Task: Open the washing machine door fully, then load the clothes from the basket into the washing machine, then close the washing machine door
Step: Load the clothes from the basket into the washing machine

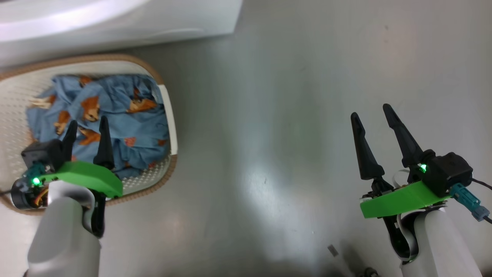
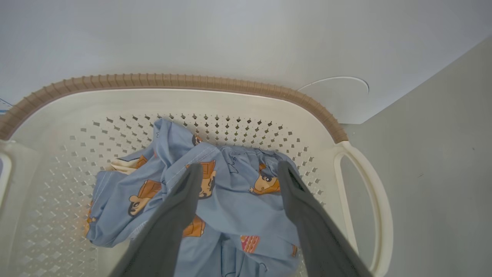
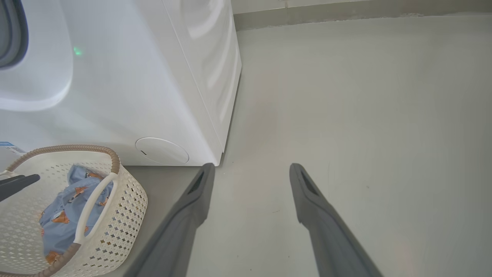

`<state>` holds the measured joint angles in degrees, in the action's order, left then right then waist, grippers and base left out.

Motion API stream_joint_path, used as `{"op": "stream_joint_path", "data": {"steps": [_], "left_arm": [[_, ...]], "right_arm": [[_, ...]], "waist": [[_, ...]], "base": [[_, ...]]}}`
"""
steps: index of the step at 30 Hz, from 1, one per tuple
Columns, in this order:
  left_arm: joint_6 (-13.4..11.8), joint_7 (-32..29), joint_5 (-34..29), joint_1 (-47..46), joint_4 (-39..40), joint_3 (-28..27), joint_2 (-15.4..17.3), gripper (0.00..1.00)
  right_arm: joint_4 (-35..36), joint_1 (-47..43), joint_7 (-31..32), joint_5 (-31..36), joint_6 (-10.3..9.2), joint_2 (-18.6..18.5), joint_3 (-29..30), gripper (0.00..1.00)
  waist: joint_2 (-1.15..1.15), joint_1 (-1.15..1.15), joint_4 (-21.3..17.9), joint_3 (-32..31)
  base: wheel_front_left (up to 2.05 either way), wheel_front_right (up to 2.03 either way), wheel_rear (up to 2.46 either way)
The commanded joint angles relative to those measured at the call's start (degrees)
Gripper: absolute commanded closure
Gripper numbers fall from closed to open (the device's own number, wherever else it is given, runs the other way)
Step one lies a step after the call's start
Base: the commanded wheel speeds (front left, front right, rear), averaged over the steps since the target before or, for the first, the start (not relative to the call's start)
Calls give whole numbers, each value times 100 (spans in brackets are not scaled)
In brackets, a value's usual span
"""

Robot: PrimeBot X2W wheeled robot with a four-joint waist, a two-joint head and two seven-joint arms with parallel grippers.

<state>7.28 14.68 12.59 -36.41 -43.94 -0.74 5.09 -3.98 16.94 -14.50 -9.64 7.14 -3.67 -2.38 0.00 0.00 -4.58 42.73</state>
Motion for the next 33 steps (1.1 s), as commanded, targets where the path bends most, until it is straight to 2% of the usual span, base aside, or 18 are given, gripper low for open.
{"op": "stream_joint_path", "data": {"steps": [1, 10, 18, 27, 33], "left_arm": [[10, 20, 58, 21, -40, -129, 210, 0], [19, -185, 496, -832, -1276, 166, 572, 0], [20, -684, 960, -1514, -1837, 366, 829, 0], [20, -1348, 1276, -2043, -2249, 626, 971, 0], [-23, -1709, 1201, -2197, -2596, 832, 1067, 0]], "right_arm": [[141, -56, -50, -35, 35, 33, -134, 0], [247, -5, -50, -58, 35, 57, -142, 0], [349, -20, -50, -54, 35, 68, -153, 0], [398, -13, -50, -99, 35, 76, -184, 0], [375, 31, -50, -144, 35, 78, -225, 0]], "waist": [[0, 0, -166, 294], [0, 0, -365, 725], [0, 0, -459, 1091], [0, 0, -557, 1354], [0, 0, -629, 1410]], "base": [[0, 0, 0], [0, 0, 0], [0, 0, 0], [0, 0, 0], [0, 0, 0]]}}
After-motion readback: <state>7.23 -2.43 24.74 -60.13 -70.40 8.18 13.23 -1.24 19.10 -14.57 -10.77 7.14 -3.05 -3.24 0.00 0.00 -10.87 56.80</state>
